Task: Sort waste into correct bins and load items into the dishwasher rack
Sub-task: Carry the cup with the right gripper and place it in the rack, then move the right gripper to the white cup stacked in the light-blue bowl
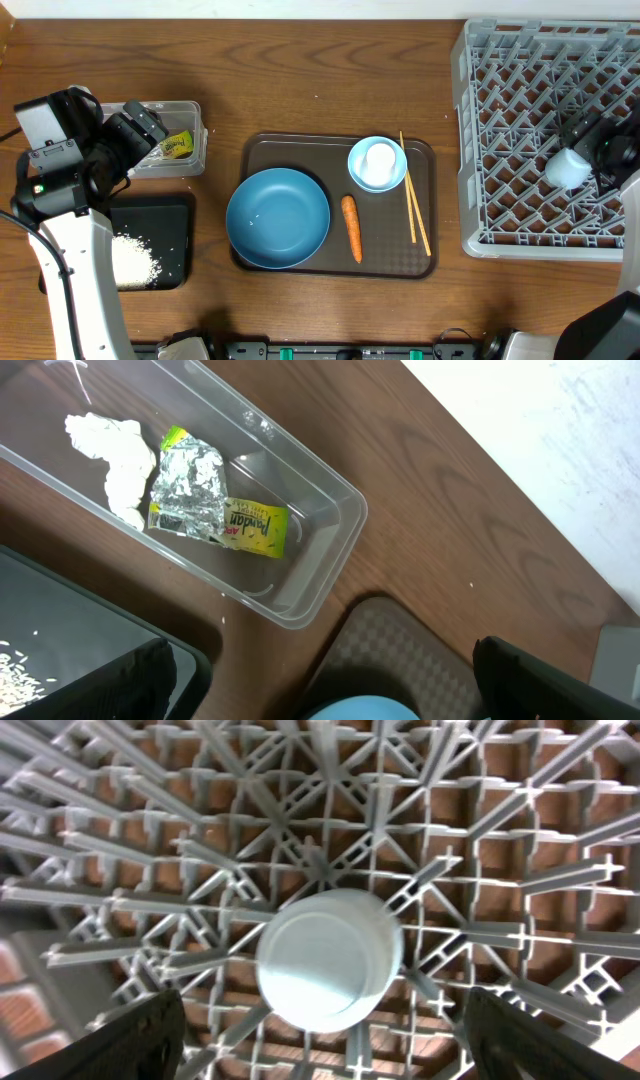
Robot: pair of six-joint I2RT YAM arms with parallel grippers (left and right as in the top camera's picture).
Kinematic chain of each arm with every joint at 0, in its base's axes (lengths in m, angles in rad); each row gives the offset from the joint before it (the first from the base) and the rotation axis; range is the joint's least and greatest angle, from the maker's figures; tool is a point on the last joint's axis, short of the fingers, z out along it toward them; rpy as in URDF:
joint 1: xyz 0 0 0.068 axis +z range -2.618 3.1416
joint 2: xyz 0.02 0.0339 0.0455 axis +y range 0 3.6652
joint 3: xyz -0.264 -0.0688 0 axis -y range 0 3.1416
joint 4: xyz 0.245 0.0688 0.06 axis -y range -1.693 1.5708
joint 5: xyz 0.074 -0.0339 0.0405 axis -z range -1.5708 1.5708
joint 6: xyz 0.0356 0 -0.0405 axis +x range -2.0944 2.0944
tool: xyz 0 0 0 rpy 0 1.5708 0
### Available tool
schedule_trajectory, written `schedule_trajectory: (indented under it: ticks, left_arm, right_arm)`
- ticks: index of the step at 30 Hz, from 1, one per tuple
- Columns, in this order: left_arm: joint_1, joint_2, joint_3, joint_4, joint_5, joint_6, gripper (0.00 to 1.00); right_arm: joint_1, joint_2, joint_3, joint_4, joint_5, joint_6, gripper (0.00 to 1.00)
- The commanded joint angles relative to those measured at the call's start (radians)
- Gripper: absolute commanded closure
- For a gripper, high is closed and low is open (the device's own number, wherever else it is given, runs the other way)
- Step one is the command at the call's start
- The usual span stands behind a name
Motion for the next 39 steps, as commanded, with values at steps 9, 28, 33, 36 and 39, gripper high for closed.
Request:
schedule_trajectory:
  ticks: [9,28,33,36,39]
  left_arm:
    - [0.005,0.005,-0.003,-0.001,0.009,0.01,0.02]
    - [0.005,0.005,-0.003,-0.001,0.009,0.01,0.02]
    - [0.005,0.005,-0.003,-0.001,0.009,0.01,0.02]
    - [0.005,0.005,-0.003,-0.001,0.009,0.01,0.02]
    - [0.005,0.005,-0.003,-0.001,0.009,0.01,0.02]
  right_arm:
    - [0.052,-0.2,0.125,-0.076,-0.318,-0.054,0.01]
    - [0.381,-0.277,0.122,-0.127,-0.599,-0.075,0.01]
    - [0.569,-0.244,0.122,-0.136,-0.427,-0.076,0.01]
    - [0.675,-0.203,0.122,-0.156,-0.264,-0.056,0.02]
    - [0.754,-0.15,0.122,-0.161,-0.203,-0.05,0.02]
